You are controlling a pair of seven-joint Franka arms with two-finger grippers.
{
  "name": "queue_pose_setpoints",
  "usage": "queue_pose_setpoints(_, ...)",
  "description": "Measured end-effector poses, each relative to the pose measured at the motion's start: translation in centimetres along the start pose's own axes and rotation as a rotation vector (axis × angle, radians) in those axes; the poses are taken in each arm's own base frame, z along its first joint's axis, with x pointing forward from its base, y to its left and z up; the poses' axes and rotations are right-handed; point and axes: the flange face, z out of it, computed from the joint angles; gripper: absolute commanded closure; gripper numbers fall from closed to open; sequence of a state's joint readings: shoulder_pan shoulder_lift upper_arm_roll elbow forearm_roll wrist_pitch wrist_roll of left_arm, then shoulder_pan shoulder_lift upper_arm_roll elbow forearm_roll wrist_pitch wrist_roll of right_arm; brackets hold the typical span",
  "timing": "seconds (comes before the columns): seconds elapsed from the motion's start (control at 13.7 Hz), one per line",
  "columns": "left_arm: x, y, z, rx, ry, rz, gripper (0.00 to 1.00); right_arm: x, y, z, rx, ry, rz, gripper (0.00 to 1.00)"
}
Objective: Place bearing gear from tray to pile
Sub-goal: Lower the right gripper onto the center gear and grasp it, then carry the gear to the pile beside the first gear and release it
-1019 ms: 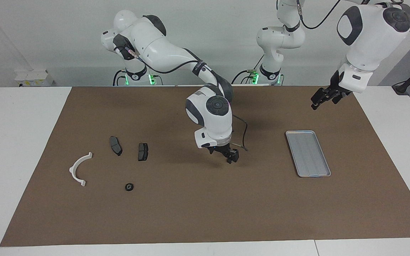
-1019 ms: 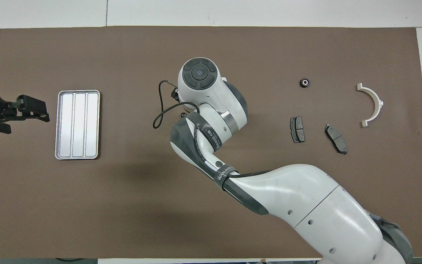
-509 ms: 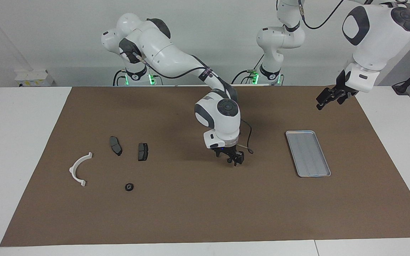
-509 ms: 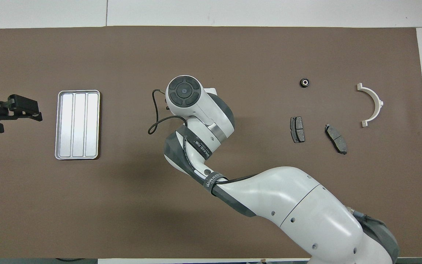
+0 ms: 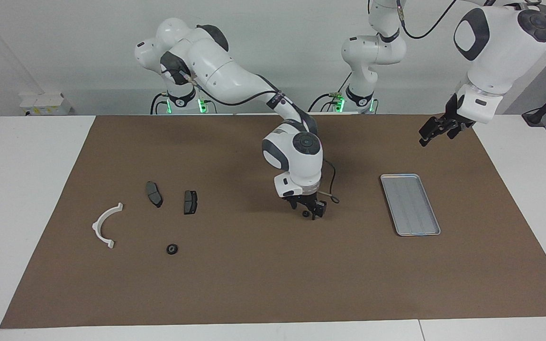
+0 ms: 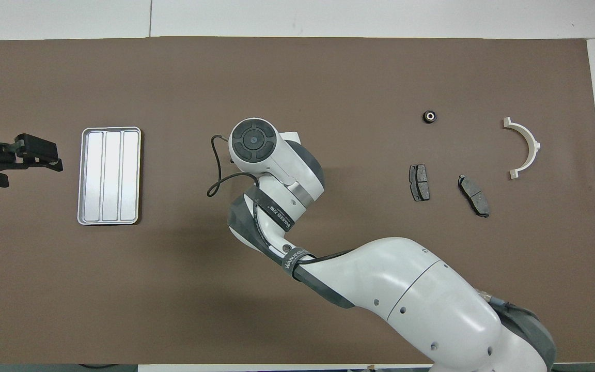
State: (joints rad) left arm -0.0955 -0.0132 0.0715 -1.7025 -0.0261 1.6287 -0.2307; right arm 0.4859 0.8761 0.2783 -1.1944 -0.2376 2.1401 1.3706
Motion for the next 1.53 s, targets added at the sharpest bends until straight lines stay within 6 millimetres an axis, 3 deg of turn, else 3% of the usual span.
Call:
queue_pose_setpoints(0.36,-0.2,0.2,0.1,0.003,-0.013,0.004,0.00,-0.6,-0.5,-0.6,0.012,0.002,-0.009,1.00)
queue_pose_setpoints(1.09,-0.2,0.2,0.0,0.003,-0.011,0.005,0.00,-0.2,0.0,-0.8,-0.024,-0.001,-0.010,1.00)
queue_pose_setpoints(1.31,-0.2,0.2,0.0,0.003,-0.011,0.005,0.00,2.2,0.8,-2.8,-0.048,0.006,-0.045,1.00)
queue_pose_setpoints(1.53,-0.2,0.2,0.0,0.003,-0.011,0.004,0.00,7.1,2.4,-6.3,-0.036,0.031,-0.099,1.00)
